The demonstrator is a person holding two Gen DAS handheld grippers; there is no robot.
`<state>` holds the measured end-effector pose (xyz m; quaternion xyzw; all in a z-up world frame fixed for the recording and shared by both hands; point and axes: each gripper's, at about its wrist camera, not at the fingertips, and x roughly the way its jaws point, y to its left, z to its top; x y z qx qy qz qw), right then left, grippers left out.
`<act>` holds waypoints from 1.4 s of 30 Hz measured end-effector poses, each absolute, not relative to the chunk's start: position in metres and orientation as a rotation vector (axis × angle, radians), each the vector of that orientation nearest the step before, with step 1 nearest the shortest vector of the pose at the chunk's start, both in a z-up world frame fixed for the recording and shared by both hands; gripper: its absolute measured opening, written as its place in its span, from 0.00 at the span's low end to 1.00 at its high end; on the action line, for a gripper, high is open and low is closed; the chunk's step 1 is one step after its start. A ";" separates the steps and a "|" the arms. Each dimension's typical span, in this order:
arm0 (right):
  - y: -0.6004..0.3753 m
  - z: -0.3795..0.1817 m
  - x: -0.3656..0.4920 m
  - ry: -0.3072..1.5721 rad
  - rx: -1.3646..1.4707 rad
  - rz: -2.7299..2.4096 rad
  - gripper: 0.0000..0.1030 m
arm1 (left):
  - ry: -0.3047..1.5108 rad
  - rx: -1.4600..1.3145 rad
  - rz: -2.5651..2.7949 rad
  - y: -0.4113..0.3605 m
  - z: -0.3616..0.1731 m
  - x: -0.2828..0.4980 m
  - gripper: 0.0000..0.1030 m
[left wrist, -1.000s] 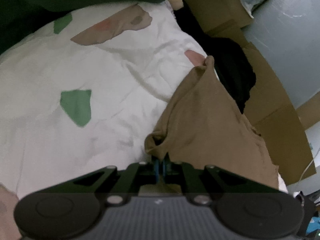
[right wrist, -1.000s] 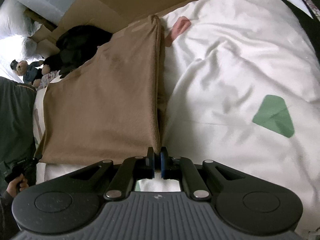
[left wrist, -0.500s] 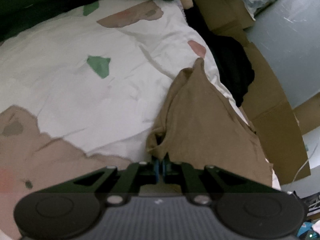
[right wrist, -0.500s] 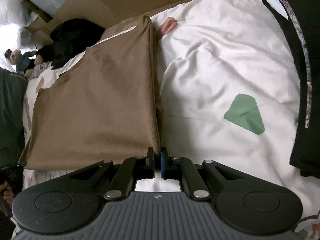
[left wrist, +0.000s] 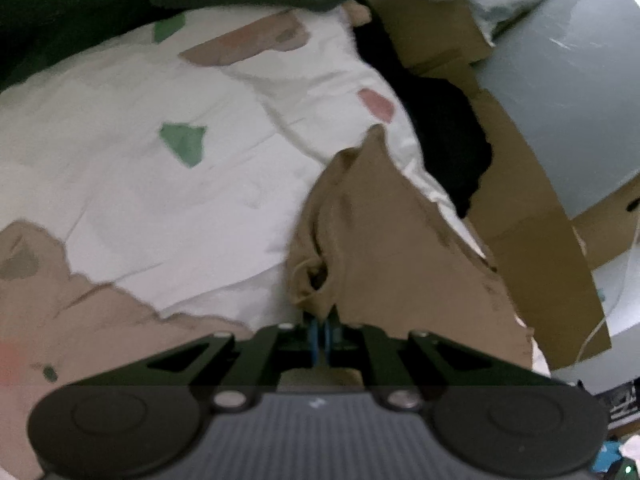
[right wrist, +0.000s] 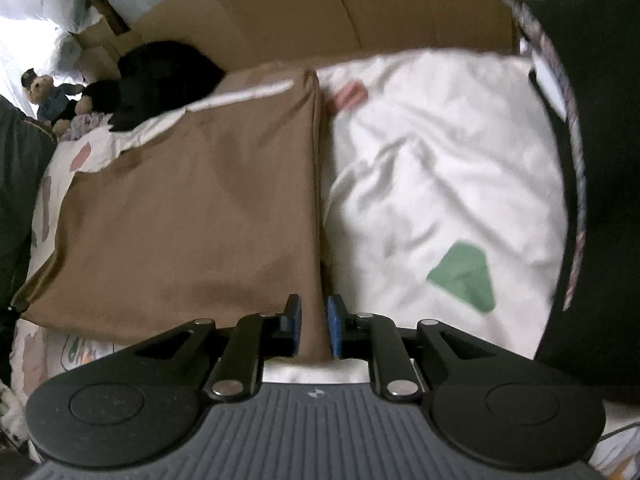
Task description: Fold clothes
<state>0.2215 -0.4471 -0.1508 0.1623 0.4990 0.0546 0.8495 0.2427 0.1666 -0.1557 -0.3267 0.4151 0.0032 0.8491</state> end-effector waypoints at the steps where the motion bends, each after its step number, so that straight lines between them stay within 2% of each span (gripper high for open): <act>1: -0.444 -0.147 0.223 1.042 0.325 0.132 0.16 | 0.864 -0.690 -0.008 0.164 -0.150 0.245 0.03; 7: -0.406 -0.127 0.241 0.963 0.240 0.262 0.17 | 0.815 -0.678 -0.075 0.151 -0.123 0.260 0.03; 10: -0.383 -0.122 0.252 0.929 0.229 0.332 0.28 | 0.810 -0.674 -0.096 0.148 -0.120 0.267 0.03; 13: -0.349 -0.118 0.268 0.903 0.198 0.422 0.34 | 0.808 -0.678 -0.109 0.148 -0.121 0.270 0.03; 32: -0.123 -0.081 0.308 0.829 -0.075 0.780 0.37 | 0.757 -0.688 -0.188 0.152 -0.125 0.263 0.03; 42: -0.050 -0.080 0.293 0.817 -0.190 0.843 0.39 | 0.749 -0.714 -0.192 0.148 -0.122 0.261 0.03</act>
